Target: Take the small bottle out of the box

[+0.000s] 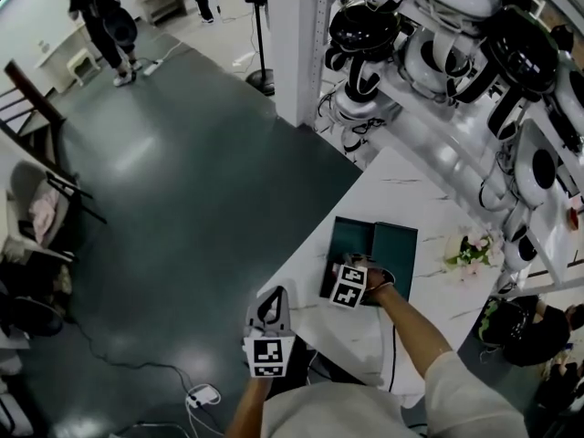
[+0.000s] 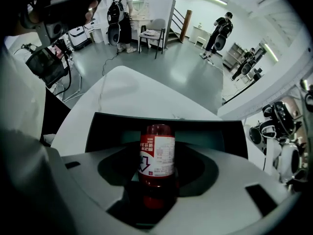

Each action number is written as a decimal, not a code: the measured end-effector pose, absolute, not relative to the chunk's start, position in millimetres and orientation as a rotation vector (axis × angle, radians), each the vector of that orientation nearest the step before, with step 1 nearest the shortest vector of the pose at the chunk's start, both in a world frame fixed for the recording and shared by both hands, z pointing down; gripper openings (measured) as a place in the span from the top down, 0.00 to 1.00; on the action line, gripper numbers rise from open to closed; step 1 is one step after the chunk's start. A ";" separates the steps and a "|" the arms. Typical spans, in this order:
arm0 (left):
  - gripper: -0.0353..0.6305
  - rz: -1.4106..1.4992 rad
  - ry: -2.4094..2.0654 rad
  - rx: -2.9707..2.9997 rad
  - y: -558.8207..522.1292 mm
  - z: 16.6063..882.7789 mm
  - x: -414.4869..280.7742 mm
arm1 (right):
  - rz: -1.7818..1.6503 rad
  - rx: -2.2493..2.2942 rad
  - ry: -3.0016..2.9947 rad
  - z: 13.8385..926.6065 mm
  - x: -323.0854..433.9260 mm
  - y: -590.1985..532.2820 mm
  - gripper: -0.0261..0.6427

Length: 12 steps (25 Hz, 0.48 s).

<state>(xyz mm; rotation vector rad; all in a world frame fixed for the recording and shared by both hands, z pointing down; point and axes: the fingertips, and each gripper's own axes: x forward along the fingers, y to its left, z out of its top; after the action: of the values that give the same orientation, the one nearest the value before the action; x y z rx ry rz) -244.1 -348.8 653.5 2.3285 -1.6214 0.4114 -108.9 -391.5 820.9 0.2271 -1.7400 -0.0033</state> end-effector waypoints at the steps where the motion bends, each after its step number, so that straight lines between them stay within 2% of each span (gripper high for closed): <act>1: 0.92 0.413 -1.624 2.330 -348.3 652.5 -244.5 | -0.013 0.241 -1.748 817.9 -108.7 -391.4 0.61; 12: 0.92 0.401 -1.641 2.349 -336.8 641.9 -231.5 | -0.030 0.461 -1.886 771.4 -96.0 -393.1 0.61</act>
<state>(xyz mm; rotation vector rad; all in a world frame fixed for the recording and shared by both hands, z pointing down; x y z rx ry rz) -231.5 -336.8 641.9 2.3486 -1.6412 0.4010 -96.0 -393.1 771.4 0.4614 -1.8862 -0.0298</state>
